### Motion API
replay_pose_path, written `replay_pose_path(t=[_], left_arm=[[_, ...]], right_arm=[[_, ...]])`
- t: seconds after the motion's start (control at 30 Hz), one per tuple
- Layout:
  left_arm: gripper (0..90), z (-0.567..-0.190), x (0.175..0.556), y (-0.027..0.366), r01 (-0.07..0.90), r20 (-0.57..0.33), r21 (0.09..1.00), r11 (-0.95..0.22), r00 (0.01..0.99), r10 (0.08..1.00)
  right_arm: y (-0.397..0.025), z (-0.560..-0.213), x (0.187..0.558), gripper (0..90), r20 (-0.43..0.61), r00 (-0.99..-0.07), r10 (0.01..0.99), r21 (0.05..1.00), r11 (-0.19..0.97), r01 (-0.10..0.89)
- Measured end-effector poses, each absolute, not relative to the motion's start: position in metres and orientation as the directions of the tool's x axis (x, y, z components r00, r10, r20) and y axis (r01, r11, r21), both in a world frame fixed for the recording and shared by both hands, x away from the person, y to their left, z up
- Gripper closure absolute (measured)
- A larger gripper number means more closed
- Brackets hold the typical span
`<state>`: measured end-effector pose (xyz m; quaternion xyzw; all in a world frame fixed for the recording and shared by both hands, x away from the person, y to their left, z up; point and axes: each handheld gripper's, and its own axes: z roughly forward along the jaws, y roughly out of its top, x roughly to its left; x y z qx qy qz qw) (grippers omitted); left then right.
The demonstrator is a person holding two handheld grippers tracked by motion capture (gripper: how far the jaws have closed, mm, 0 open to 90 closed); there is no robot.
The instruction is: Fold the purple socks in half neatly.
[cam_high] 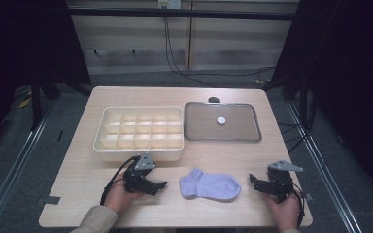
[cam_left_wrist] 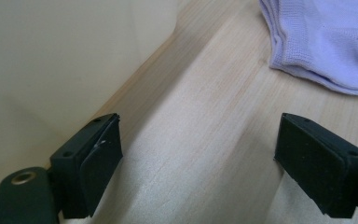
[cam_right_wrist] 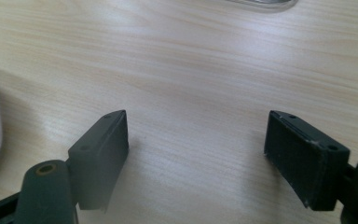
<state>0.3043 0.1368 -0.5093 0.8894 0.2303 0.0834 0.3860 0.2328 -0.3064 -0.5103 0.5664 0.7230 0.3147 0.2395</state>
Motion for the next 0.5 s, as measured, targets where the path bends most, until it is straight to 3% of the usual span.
replay_pose_path(t=[0.33, 0.5], left_arm=[[15.5, -0.505, 0.303, 0.133, 0.396, -0.052, 0.698, -0.597, 0.859, 0.509], [21.6, -0.498, 0.305, 0.134, 0.447, -0.092, 0.663, -0.6, 0.845, 0.527]], right_arm=[[-0.301, -0.507, 0.231, 30.5, 0.01, -0.293, 0.956, 0.719, 0.197, 0.667], [-0.297, -0.505, 0.231, 35.5, 0.018, -0.318, 0.948, 0.713, 0.211, 0.668]])
